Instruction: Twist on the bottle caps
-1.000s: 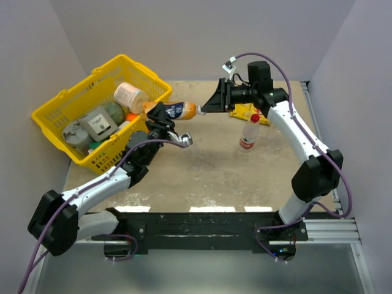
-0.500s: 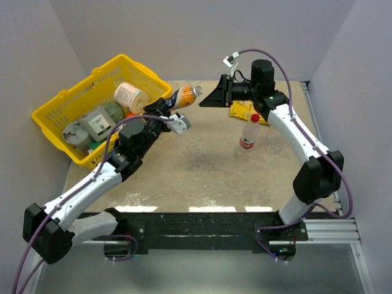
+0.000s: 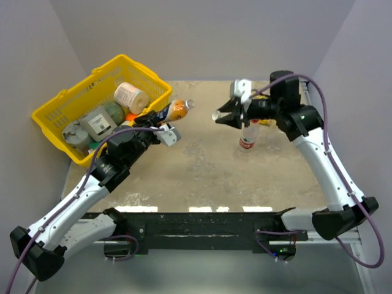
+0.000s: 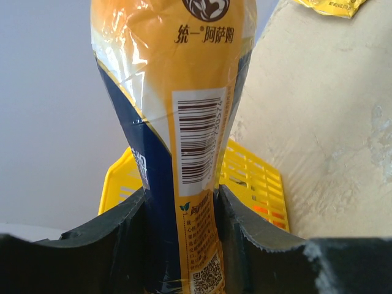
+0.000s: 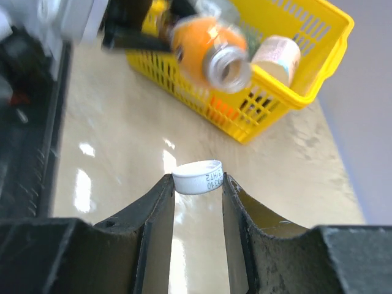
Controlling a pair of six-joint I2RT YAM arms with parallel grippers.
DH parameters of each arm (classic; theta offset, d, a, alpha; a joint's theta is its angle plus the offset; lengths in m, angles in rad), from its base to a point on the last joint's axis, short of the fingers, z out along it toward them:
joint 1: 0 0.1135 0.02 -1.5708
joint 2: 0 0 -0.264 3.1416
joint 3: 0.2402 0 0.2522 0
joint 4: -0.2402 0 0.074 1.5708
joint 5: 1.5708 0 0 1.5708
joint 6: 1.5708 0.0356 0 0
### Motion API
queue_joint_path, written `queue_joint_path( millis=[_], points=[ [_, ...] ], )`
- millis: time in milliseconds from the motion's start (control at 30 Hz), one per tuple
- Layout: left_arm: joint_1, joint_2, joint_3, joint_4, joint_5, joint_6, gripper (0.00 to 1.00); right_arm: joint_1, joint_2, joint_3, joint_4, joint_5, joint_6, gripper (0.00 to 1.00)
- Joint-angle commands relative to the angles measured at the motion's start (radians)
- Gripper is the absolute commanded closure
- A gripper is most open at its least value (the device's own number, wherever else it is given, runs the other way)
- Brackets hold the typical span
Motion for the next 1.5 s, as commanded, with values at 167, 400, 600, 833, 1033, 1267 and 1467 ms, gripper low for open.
queue_joint_path(
  millis=[167,400,600,833,1033,1267,1467],
  points=[
    [0.003,-0.037,-0.001,-0.021,0.013,-0.007,1.0,0.321,-0.086,-0.433,-0.458,0.704,-0.862,0.69],
    [0.006,-0.1,-0.029,-0.019,-0.046,-0.004,1.0,0.384,0.124,-0.467,-0.477,0.945,-0.751,0.7],
    [0.026,-0.143,-0.035,-0.04,-0.038,-0.007,1.0,0.478,0.39,-0.449,-0.464,1.175,-0.572,0.73],
    [0.04,-0.204,-0.062,-0.047,-0.038,-0.006,1.0,0.57,0.609,-0.346,-0.487,1.245,-0.392,0.67],
    [0.048,-0.243,-0.085,-0.062,-0.027,-0.026,1.0,0.602,0.608,-0.35,-0.457,1.205,-0.357,0.01],
    [0.051,-0.244,-0.099,-0.043,-0.017,-0.038,1.0,0.587,0.502,-0.228,-0.495,1.056,-0.305,0.01],
    [0.052,-0.237,-0.09,-0.062,-0.02,-0.075,1.0,0.343,0.287,-0.116,-0.521,0.538,-0.308,0.01]
  ],
)
